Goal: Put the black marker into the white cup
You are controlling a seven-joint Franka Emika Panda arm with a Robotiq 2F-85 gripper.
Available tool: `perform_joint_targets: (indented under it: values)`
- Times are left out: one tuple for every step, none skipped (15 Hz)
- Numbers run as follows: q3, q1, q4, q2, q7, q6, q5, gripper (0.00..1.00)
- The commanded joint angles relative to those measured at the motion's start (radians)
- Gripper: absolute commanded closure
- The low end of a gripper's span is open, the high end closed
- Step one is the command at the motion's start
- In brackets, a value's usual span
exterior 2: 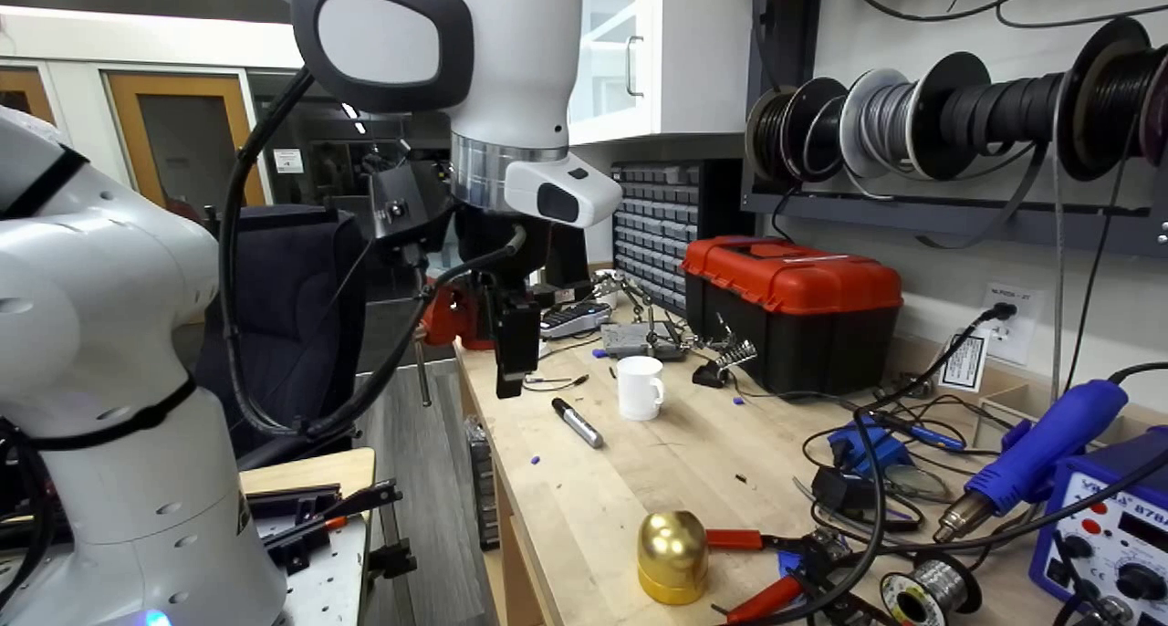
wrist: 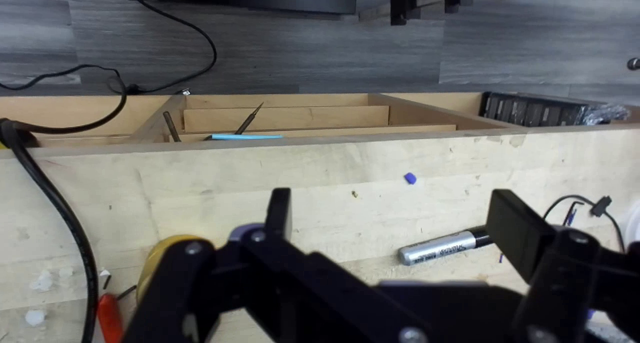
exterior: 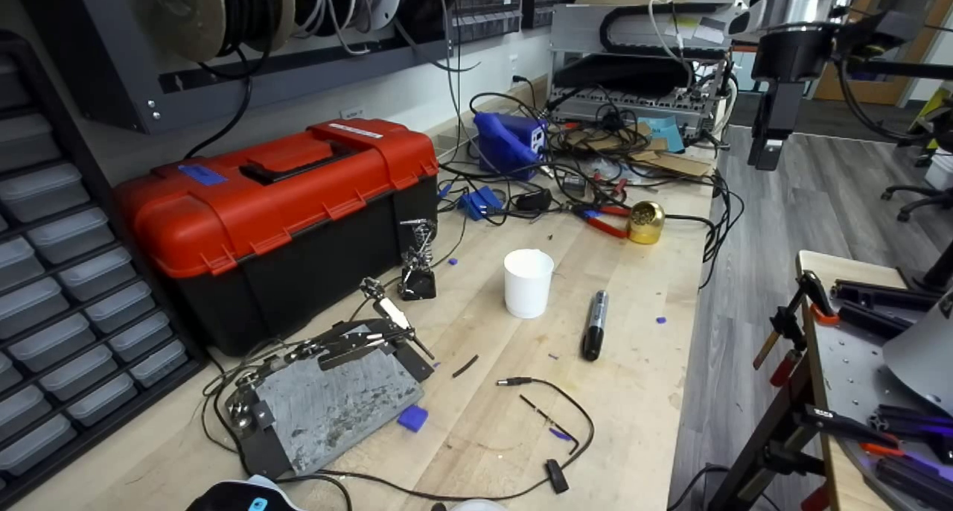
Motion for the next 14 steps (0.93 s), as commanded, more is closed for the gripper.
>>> perform_joint_targets:
  values:
    - [-0.022, 0.044, 0.044, 0.068, -0.13, -0.017, 0.003, 0.0]
    - [-0.021, 0.055, 0.051, 0.081, -0.168, -0.015, -0.001, 0.0]
    - [-0.015, 0.066, 0.062, 0.1, -0.197, -0.018, -0.004, 0.0]
    - [-0.014, 0.077, 0.076, 0.12, -0.226, -0.021, -0.004, 0.0]
    - [-0.013, 0.089, 0.089, 0.139, -0.254, -0.022, -0.004, 0.0]
    - [-0.011, 0.098, 0.1, 0.157, -0.28, -0.022, -0.002, 0.0]
    - [-0.009, 0.107, 0.113, 0.174, -0.312, -0.022, 0.001, 0.0]
    - [-0.009, 0.117, 0.125, 0.194, -0.348, -0.018, 0.006, 0.0]
    - [-0.005, 0.123, 0.138, 0.214, -0.381, -0.016, 0.008, 0.0]
    - [-0.002, 0.134, 0.15, 0.235, -0.422, -0.012, 0.012, 0.0]
    - [0.004, 0.139, 0.162, 0.255, -0.455, -0.009, 0.015, 0.0]
    - [0.011, 0.146, 0.175, 0.278, -0.487, -0.006, 0.019, 0.0]
    - [0.018, 0.152, 0.188, 0.299, -0.52, -0.005, 0.022, 0.0]
    - [0.025, 0.155, 0.201, 0.321, -0.546, -0.004, 0.024, 0.0]
